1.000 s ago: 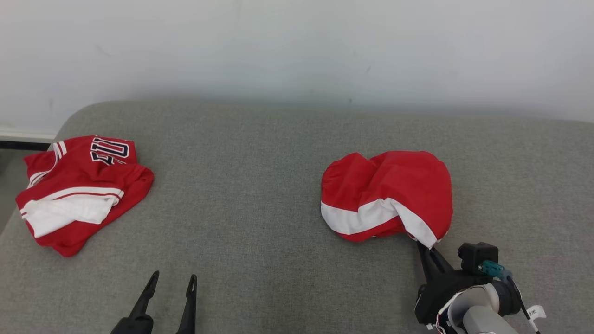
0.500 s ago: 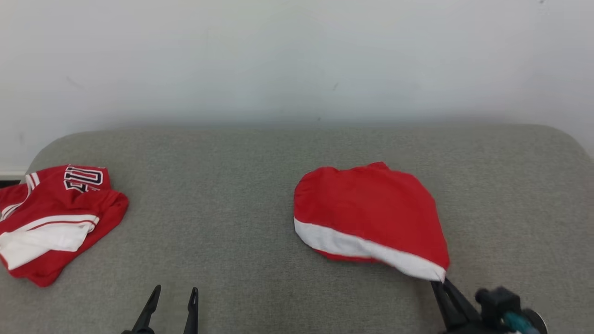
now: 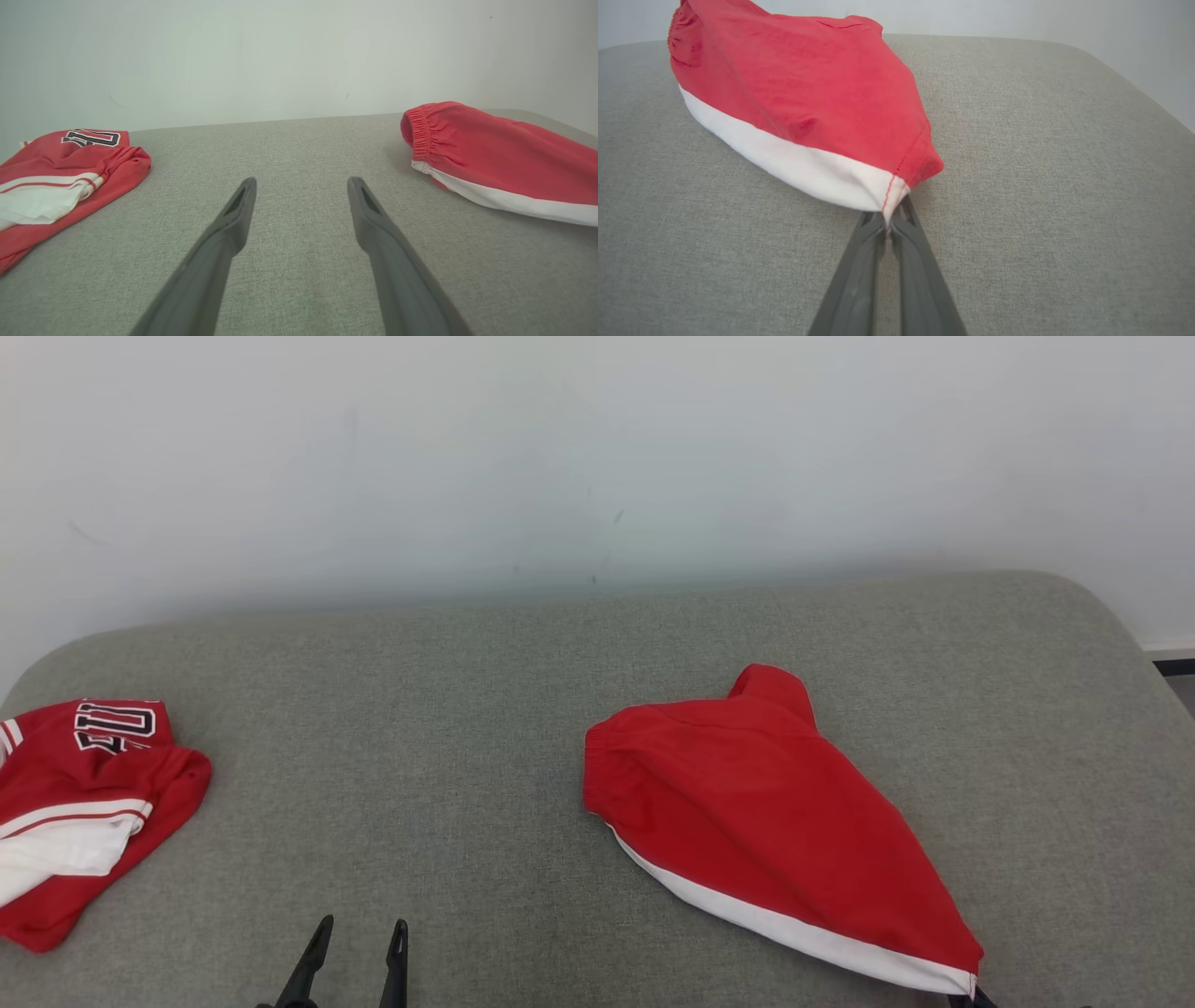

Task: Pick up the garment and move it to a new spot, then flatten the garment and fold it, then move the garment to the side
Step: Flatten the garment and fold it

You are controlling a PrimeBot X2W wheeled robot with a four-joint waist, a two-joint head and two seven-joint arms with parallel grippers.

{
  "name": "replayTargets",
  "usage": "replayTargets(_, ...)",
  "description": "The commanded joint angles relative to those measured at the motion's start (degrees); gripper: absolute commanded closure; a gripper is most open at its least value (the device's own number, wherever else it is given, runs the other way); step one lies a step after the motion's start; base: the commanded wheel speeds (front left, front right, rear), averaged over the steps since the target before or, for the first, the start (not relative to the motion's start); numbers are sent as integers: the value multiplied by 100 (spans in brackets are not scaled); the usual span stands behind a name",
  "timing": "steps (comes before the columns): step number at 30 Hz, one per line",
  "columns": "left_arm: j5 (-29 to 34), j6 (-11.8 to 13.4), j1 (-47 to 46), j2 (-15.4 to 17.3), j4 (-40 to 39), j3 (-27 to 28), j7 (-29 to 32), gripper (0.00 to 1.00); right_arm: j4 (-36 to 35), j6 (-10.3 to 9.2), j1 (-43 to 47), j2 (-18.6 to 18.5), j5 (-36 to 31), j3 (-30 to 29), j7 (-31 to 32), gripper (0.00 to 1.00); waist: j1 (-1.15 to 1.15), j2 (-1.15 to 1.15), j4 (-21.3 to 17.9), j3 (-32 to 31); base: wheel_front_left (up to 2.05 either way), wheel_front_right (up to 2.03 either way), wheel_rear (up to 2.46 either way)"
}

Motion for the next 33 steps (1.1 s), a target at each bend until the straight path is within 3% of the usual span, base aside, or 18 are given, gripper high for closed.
replayTargets(1, 11, -8, 4, -2, 22, 2, -20, 0, -88, 7, 36, 53, 0, 9, -26, 0, 0, 0, -14, 0, 0, 0, 0)
replayTargets(8, 1, -25, 0, 4, 51, 12, -20, 0, -805, 7, 332, 54, -107, -25, -102, 0, 0, 0, 5, -2, 0, 0, 0)
replayTargets(17, 47, -45, -13, 49, 33, 48, -20, 0, -1802, 7, 484, 354, -339, -253, -141, 0, 0, 0, -20, 46, 0, 0, 0)
replayTargets(27, 44, -70, -587, 252, 136, -228, -20, 0, -1970, 7, 210, 749, -451, -76, -145, 0, 0, 0, -283, 170, 0, 0, 0)
replayTargets(33, -254, -61, -1496, 504, 584, -942, -20, 0, -1855, 7, -16, 891, -430, 126, -147, 0, 0, 0, -827, 384, 0, 0, 0)
